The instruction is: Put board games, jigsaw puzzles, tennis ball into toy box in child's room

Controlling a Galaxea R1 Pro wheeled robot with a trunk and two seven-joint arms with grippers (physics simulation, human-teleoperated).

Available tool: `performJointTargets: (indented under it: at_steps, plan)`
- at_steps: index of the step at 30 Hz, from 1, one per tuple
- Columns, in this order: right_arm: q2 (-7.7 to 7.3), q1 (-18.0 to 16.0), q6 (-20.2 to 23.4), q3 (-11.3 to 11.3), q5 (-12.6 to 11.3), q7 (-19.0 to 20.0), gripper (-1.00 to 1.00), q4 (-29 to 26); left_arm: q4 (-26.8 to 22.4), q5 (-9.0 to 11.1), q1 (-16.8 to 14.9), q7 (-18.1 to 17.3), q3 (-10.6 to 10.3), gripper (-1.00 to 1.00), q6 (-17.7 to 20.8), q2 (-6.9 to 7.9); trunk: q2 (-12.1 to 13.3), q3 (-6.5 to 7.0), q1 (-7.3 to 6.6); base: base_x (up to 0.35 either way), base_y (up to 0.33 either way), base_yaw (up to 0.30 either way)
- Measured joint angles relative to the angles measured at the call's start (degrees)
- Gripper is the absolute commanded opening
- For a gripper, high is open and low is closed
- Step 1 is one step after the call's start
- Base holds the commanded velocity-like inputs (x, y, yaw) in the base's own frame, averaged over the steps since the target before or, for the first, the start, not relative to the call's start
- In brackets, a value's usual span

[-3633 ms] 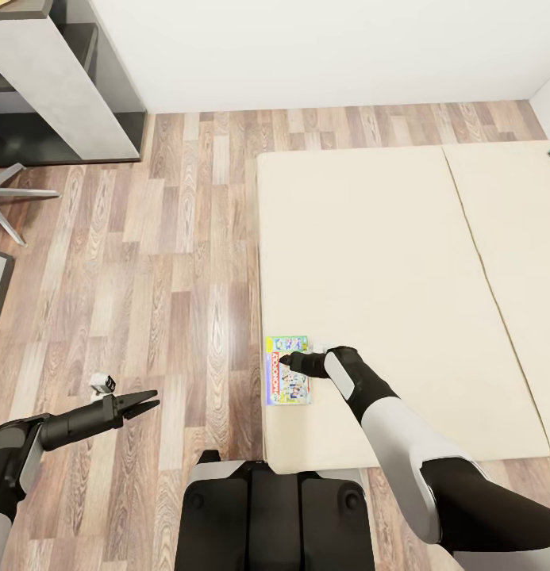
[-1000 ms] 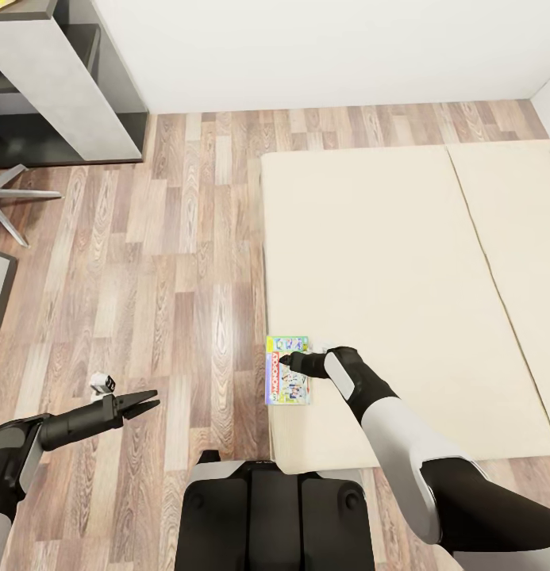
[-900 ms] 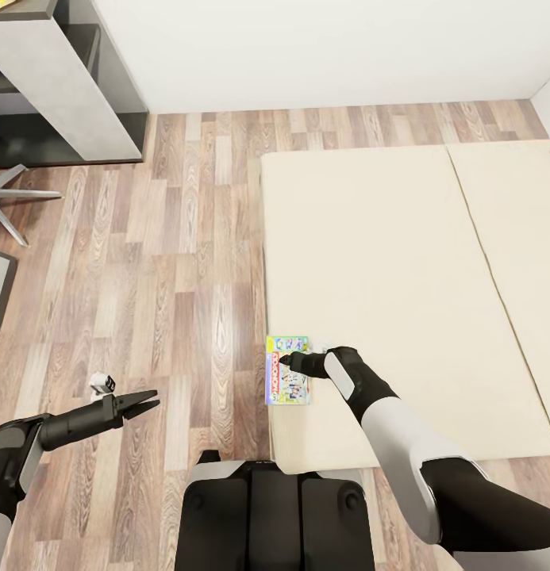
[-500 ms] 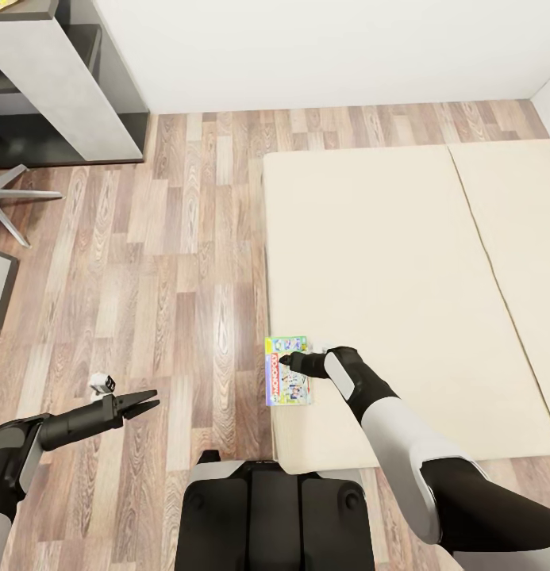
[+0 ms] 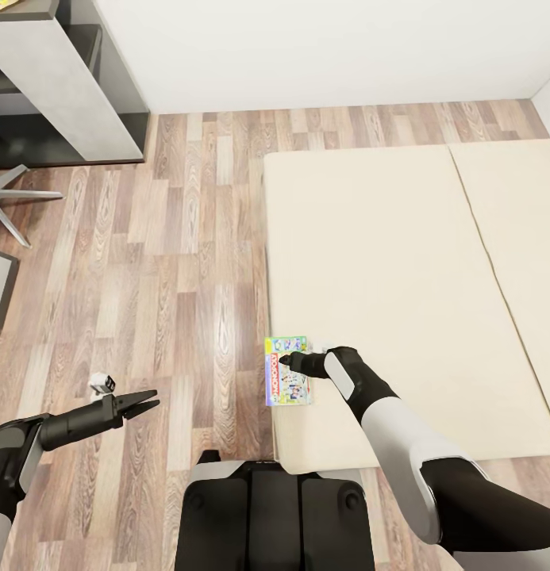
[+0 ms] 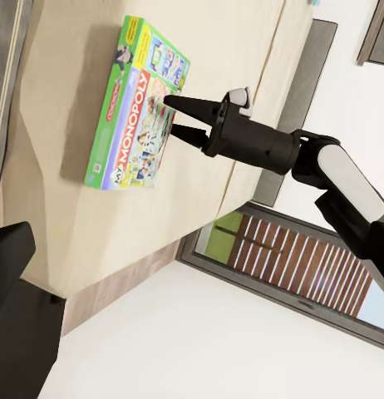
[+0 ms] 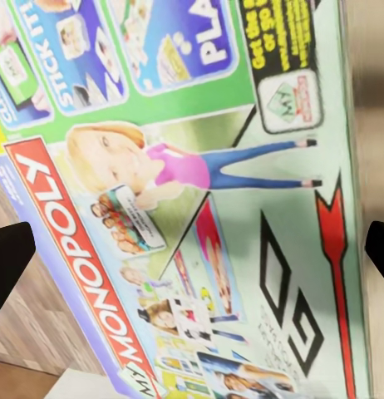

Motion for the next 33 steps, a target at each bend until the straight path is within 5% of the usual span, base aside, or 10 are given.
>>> performJointTargets:
  at_steps: [33]
  plan:
    - [0.00,0.0,0.0,0.0,0.0,0.0,1.00,0.0,0.0,0.0,0.0,0.0,0.0,1.00,0.0,0.00,0.0,0.00,0.00,0.000,0.016,0.000]
